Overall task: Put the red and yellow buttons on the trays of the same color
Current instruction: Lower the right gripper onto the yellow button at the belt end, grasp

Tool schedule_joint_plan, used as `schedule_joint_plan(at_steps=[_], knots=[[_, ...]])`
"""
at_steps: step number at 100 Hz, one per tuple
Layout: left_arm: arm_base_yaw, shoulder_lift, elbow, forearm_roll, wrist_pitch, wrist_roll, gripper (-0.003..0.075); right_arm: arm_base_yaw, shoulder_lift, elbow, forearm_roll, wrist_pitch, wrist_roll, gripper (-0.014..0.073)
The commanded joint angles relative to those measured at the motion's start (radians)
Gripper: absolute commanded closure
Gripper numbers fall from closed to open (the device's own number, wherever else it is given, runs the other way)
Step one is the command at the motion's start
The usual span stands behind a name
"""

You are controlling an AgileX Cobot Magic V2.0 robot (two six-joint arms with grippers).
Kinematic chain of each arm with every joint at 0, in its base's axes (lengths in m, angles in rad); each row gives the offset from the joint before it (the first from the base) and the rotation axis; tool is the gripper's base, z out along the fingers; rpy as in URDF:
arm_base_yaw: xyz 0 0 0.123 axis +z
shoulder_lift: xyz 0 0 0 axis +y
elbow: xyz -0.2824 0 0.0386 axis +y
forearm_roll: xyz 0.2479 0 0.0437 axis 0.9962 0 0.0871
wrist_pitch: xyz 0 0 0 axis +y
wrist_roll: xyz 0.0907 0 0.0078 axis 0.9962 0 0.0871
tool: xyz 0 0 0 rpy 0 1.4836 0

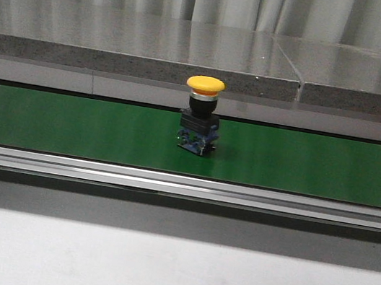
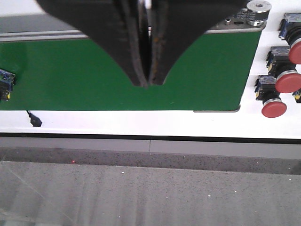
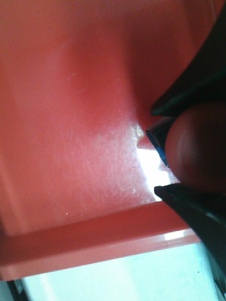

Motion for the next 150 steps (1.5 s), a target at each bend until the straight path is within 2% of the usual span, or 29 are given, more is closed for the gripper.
schedule_joint_plan(at_steps=[1,18,25,35,46,54,71,98,126,150], knots=[[-0.007,0.007,-0.027,0.002,-0.072,0.000,0.0739,-0.002,-0.040,-0.031,0.022,-0.028,-0.005,0.0492],[-0.007,0.007,-0.027,0.002,-0.072,0.000,0.0739,-0.002,-0.019,-0.031,0.022,-0.016,-0.005,0.0491],[-0.007,0.007,-0.027,0.002,-0.072,0.000,0.0739,-0.002,-0.019,-0.031,0.022,-0.010,-0.005,0.0447],[-0.007,0.007,-0.027,0.002,-0.072,0.000,0.0739,-0.002,-0.024,-0.031,0.022,-0.008,-0.006,0.0264],[-0.007,0.007,-0.027,0.002,-0.072,0.000,0.0739,-0.002,-0.035,-0.031,0.022,-0.017,-0.006,-0.0024],[-0.007,0.007,-0.027,0.002,-0.072,0.000,0.0739,-0.002,-0.052,-0.031,0.023,-0.019,-0.006,0.0007],[-0.007,0.007,-0.027,0.002,-0.072,0.000,0.0739,-0.002,-0.136,-0.031,0.023,-0.019,-0.014,0.0009],[-0.007,0.007,-0.027,0.002,-0.072,0.000,0.0739,0.051,-0.349,0.006,0.023,0.045,-0.119,0.0009],[-0.007,0.007,-0.027,0.002,-0.072,0.000,0.0739,0.189,-0.589,0.241,0.023,0.060,-0.160,0.0009],[-0.007,0.007,-0.027,0.002,-0.072,0.000,0.0739,0.330,-0.732,0.452,0.023,0.131,-0.174,0.0009]])
